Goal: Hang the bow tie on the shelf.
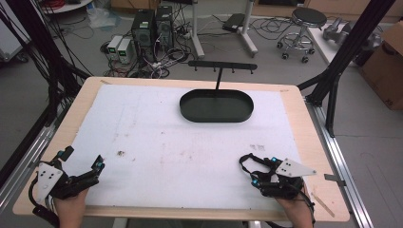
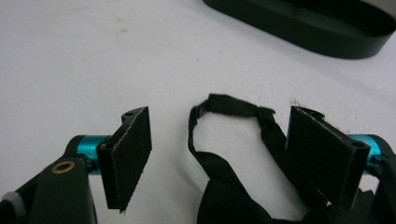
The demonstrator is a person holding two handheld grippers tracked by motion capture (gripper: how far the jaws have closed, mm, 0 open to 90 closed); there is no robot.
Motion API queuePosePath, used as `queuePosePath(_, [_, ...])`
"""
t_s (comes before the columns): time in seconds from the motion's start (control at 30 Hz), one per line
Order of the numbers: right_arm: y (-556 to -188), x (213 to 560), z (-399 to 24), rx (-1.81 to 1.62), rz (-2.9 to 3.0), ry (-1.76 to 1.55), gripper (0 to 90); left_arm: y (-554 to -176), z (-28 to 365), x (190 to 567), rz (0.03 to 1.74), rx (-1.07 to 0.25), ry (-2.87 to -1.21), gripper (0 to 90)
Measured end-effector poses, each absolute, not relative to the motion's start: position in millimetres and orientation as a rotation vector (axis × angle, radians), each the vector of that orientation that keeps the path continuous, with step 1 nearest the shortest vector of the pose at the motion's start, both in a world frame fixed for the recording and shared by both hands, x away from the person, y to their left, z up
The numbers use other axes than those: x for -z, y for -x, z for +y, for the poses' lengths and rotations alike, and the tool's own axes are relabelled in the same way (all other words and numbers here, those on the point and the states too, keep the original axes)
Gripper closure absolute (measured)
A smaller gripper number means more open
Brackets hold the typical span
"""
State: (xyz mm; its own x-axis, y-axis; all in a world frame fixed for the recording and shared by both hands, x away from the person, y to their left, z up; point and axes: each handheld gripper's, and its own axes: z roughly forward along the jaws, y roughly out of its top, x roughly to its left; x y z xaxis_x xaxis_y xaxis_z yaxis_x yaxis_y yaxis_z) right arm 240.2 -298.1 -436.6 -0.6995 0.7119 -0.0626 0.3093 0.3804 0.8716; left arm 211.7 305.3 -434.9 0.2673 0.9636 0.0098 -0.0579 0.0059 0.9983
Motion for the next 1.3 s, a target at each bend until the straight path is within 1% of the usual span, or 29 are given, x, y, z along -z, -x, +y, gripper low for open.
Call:
queuePosePath(0.13, [-243, 439, -295, -1.209, 2.259, -0.898, 26.2, -212, 305, 435, 0.964, -1.036, -1.289, 2.1])
queuePosePath(0.33, [-248, 443, -290, -1.129, 2.316, -0.928, 40.1, -211, 305, 435, 0.965, -1.034, -1.287, 2.1])
queuePosePath(0.5, [-250, 447, -287, -1.078, 2.352, -0.944, 48.0, -211, 305, 435, 0.965, -1.033, -1.290, 2.1])
queuePosePath(0.6, [-251, 448, -286, -1.048, 2.371, -0.948, 56.8, -211, 305, 436, 0.964, -1.034, -1.290, 2.1])
queuePosePath(0.73, [-251, 448, -285, -1.047, 2.395, -0.947, 63.8, -211, 305, 436, 0.964, -1.035, -1.293, 2.1])
queuePosePath(0.77, [-251, 447, -285, -1.050, 2.394, -0.948, 65.2, -211, 305, 436, 0.964, -1.034, -1.293, 2.1])
queuePosePath(0.9, [-251, 449, -283, -1.042, 2.365, -0.955, 64.5, -211, 305, 436, 0.963, -1.033, -1.296, 2.1])
queuePosePath(1.0, [-252, 449, -286, -1.074, 2.385, -0.981, 68.9, -211, 304, 436, 0.964, -1.032, -1.295, 2.1])
queuePosePath(1.07, [-252, 450, -286, -1.095, 2.392, -0.978, 73.9, -211, 304, 436, 0.962, -1.032, -1.297, 2.1])
queuePosePath(1.13, [-252, 450, -286, -1.102, 2.396, -0.981, 76.2, -211, 303, 436, 0.962, -1.032, -1.297, 2.1])
queuePosePath(1.2, [-252, 450, -286, -1.105, 2.403, -0.966, 80.8, -211, 303, 436, 0.962, -1.033, -1.298, 2.1])
queuePosePath(1.3, [-249, 450, -283, -1.093, 2.398, -0.939, 84.6, -211, 303, 436, 0.962, -1.033, -1.301, 2.1])
